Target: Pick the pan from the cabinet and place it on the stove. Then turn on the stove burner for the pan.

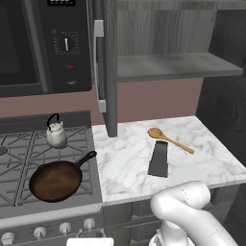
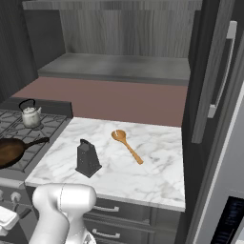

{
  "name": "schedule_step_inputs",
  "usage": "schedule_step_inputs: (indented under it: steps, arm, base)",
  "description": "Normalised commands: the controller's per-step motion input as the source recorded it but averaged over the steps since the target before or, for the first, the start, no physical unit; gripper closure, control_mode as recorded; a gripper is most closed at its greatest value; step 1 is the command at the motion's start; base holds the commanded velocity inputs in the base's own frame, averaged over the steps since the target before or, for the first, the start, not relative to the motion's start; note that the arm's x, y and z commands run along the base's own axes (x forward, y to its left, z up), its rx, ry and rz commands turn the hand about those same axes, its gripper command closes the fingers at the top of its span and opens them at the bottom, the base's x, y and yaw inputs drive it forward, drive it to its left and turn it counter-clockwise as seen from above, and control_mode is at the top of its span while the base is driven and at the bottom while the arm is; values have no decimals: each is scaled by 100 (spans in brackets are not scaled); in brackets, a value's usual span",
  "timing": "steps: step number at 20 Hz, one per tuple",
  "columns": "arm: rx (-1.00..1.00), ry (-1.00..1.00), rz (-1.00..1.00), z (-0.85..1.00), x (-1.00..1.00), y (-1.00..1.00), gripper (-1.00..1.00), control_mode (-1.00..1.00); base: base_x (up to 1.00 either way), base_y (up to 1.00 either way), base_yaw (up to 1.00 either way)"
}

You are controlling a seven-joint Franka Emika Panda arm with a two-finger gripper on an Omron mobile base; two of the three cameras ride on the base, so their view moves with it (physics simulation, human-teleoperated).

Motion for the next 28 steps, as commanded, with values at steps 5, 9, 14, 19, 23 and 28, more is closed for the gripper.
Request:
schedule_step_inputs:
  steps: [5, 9, 14, 19, 23, 28]
  arm:
    - [0, 0, 5, -24, 19, 0, -100, -100]
    - [0, 0, 6, -25, 18, 0, -100, -100]
    - [0, 0, 5, -24, 15, 0, -100, -100]
    - [0, 0, 5, -17, 11, 0, -100, -100]
    - [0, 0, 3, -1, 0, 0, -100, -100]
    - [0, 0, 1, 0, 0, 0, -100, -100]
  base:
    - [0, 0, 0]
    - [0, 0, 0]
    - [0, 0, 0]
    - [0, 0, 0]
    - [0, 0, 0]
    - [0, 0, 0]
